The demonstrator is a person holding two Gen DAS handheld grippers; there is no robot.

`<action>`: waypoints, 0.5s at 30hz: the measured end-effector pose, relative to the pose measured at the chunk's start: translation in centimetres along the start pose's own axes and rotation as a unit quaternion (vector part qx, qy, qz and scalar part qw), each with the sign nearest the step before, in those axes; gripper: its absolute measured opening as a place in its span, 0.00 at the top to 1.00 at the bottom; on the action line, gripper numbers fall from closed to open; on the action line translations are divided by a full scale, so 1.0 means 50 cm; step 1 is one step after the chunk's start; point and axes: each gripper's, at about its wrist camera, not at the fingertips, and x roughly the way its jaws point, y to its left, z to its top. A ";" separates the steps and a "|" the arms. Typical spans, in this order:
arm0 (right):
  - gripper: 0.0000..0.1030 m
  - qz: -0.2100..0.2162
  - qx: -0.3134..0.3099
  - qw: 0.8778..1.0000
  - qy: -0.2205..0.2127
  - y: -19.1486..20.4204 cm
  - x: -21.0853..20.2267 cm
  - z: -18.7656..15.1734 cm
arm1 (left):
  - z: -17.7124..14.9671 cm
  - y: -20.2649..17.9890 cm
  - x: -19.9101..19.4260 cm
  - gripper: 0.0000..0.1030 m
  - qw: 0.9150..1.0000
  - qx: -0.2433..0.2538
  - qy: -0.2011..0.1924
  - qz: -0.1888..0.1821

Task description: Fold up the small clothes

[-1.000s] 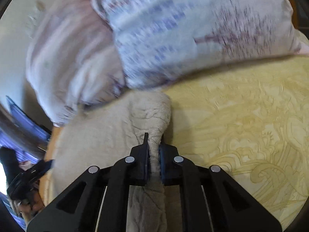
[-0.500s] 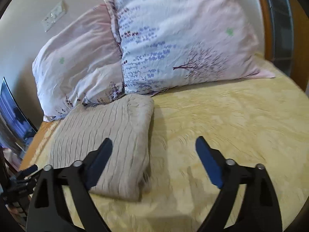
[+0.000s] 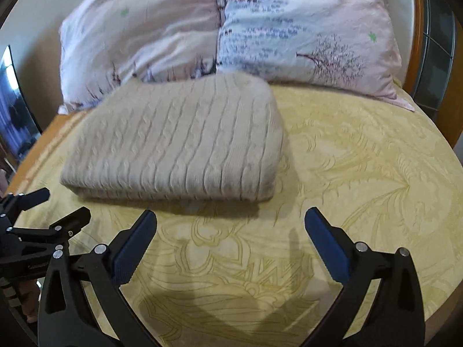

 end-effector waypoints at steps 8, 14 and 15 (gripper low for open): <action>0.01 -0.024 -0.007 1.000 0.017 0.013 0.018 -0.008 | -0.002 0.013 0.015 0.02 1.000 -0.015 0.017 -0.019; 0.01 -0.038 -0.001 0.999 0.033 0.012 0.028 -0.009 | -0.003 0.017 0.020 0.02 0.999 -0.024 0.021 -0.028; 0.01 -0.040 0.001 0.998 0.039 0.011 0.032 -0.010 | -0.002 0.016 0.020 0.02 0.999 -0.024 0.023 -0.028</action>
